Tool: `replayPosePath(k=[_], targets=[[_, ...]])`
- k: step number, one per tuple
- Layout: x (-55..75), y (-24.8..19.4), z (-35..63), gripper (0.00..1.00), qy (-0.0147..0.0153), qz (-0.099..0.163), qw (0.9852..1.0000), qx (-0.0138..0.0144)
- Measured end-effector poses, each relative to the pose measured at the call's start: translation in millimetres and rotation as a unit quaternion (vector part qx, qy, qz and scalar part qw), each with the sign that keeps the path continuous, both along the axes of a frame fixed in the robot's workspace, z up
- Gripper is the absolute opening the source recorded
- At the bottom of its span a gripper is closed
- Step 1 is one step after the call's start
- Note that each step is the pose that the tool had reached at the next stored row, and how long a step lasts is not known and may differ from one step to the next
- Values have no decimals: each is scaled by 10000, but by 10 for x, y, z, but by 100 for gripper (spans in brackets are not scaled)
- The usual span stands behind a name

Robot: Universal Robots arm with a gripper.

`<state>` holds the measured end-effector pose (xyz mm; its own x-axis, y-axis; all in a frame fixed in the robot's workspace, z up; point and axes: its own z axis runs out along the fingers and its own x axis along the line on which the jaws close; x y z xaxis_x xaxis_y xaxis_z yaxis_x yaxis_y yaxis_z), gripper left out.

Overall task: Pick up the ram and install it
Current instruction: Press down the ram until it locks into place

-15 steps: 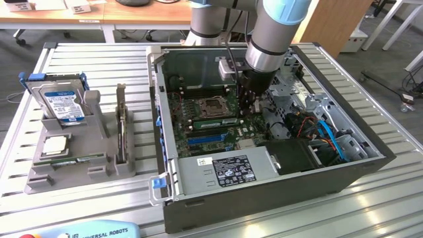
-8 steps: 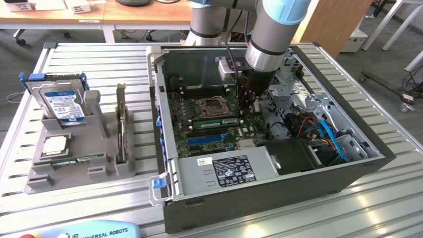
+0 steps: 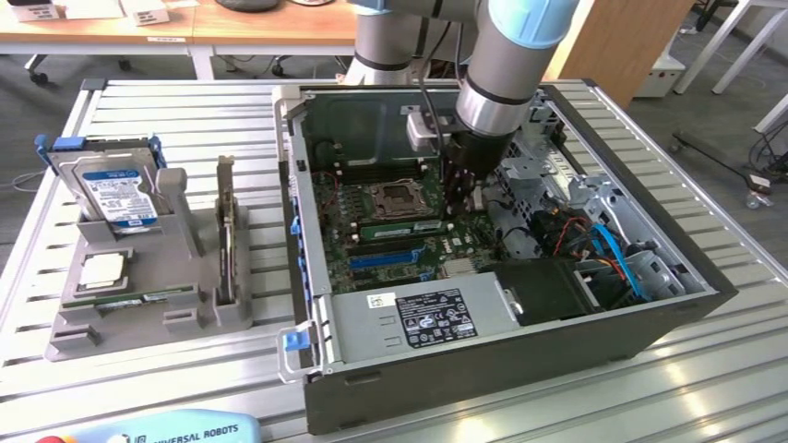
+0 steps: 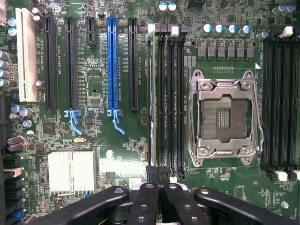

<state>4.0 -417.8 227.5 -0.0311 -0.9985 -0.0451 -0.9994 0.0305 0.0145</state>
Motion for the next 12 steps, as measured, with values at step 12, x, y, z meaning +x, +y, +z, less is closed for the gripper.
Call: replayPosePath(k=[12], targets=[[0,-1,-13,10,1,0,10000,-2]])
